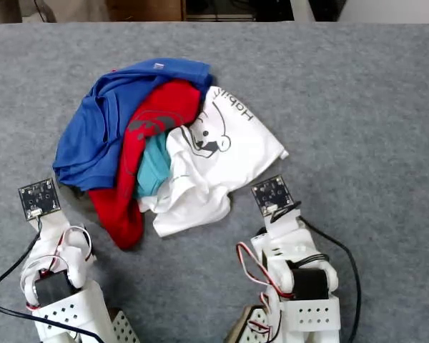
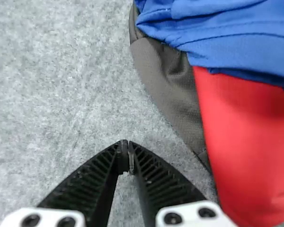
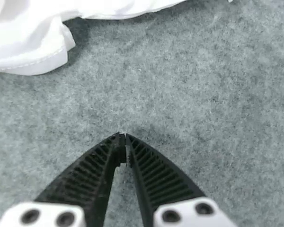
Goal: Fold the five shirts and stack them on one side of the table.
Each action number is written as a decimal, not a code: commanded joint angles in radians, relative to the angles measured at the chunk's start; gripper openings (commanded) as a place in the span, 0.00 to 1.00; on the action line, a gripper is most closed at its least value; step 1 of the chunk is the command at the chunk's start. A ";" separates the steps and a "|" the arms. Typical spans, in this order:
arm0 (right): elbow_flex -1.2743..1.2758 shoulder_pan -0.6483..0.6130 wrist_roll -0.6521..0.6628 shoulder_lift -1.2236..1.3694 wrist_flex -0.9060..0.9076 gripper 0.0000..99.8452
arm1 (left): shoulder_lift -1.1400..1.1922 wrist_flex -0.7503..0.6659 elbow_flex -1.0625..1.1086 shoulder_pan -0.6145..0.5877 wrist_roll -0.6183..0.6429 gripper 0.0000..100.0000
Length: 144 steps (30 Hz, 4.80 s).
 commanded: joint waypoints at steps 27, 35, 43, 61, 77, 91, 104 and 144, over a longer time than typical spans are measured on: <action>-0.001 -0.012 0.008 -0.035 0.003 0.01 | -0.002 -0.017 0.012 0.012 -0.003 0.02; -0.001 -0.012 0.008 -0.035 0.003 0.01 | -0.008 0.002 0.012 0.060 -0.003 0.02; -0.001 -0.012 0.008 -0.035 0.003 0.01 | -0.008 -0.187 -0.114 0.081 -0.003 0.02; -0.001 -0.012 0.008 -0.035 0.003 0.01 | 0.673 0.083 -1.020 0.187 0.158 0.02; -0.001 -0.012 0.008 -0.035 0.003 0.01 | 1.141 0.528 -1.396 0.195 0.160 0.02; -0.001 -0.012 0.008 -0.035 0.003 0.01 | 1.142 0.583 -1.372 0.153 0.158 0.02; -0.001 -0.012 0.008 -0.035 0.003 0.01 | 1.152 0.577 -1.439 0.153 0.095 0.02; -0.001 -0.232 0.002 -0.035 0.002 0.01 | 1.141 0.585 -1.260 0.052 0.032 0.02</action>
